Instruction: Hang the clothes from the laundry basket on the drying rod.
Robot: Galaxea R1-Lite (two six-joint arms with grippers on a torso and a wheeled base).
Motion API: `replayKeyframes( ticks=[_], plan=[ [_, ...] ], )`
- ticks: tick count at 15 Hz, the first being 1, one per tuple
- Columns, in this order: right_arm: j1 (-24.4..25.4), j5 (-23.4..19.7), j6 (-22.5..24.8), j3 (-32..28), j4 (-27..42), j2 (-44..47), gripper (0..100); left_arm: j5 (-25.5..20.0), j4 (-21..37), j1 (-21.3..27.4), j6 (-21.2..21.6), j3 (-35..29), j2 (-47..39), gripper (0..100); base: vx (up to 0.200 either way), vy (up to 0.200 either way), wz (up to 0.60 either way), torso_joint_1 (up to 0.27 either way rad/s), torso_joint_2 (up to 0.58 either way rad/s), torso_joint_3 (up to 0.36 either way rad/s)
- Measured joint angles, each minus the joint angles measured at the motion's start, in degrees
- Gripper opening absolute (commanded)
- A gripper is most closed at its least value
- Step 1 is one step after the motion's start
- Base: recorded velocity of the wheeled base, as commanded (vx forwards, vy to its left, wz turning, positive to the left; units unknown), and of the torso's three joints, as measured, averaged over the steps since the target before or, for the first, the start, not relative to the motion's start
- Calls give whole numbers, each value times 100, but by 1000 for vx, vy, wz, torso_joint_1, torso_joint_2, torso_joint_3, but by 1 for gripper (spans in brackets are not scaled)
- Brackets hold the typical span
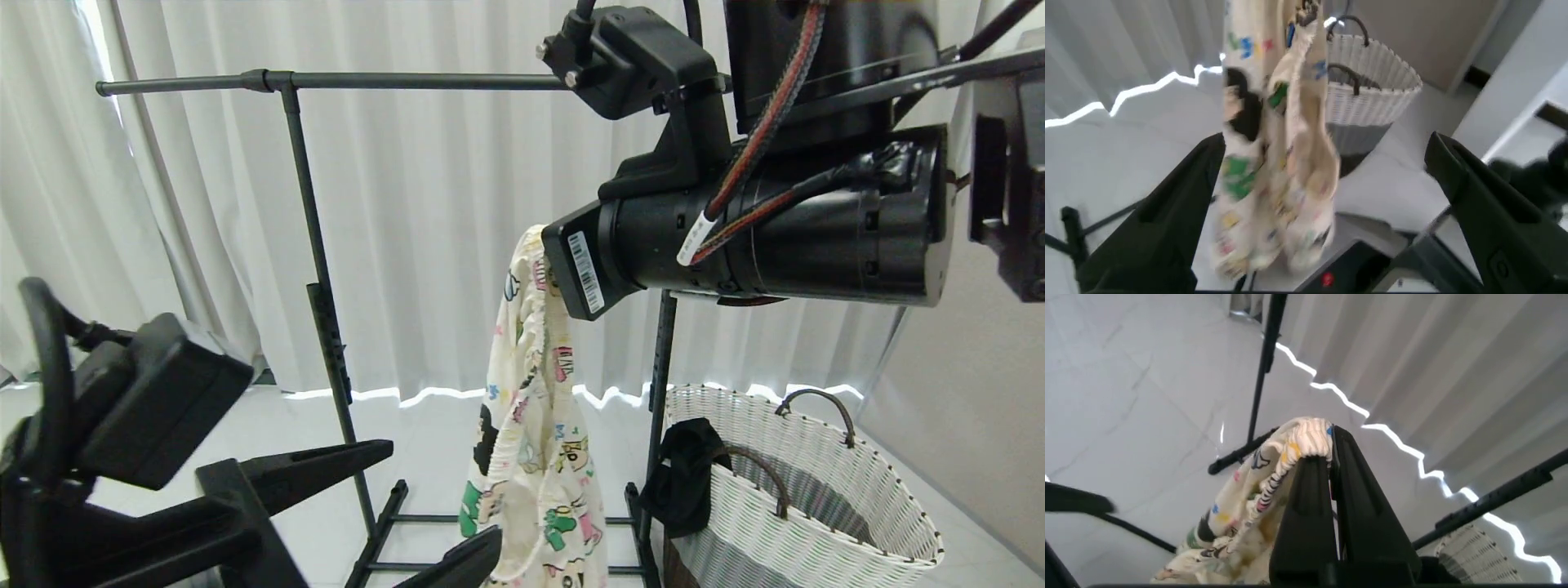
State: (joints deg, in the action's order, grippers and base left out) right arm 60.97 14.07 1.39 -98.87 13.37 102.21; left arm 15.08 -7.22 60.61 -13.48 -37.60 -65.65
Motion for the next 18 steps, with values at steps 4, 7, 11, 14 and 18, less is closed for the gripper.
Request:
replayKeyframes(
  ticks=[4, 7, 11, 14, 18],
  plan=[
    [265, 0, 0, -245, 11, 57, 0, 708, -706, -288, -514, 55, -762, 100, 0, 0, 0, 0, 0, 0],
    [452, -1, 0, -397, 9, 83, 0, 711, -723, -413, -523, 150, -878, 100, 0, 0, 0, 0, 0, 0],
    [500, -1, 0, -430, 9, 96, 0, 629, -729, -616, -523, 282, -839, 100, 0, 0, 0, 0, 0, 0],
    [510, 2, 0, -433, 9, 96, 0, 627, -734, -764, -512, 463, -968, 100, 0, 0, 0, 0, 0, 0],
    [416, 10, 0, -433, 63, 33, 0, 649, -728, -651, -466, 1301, -770, 100, 0, 0, 0, 0, 0, 0]
  ],
)
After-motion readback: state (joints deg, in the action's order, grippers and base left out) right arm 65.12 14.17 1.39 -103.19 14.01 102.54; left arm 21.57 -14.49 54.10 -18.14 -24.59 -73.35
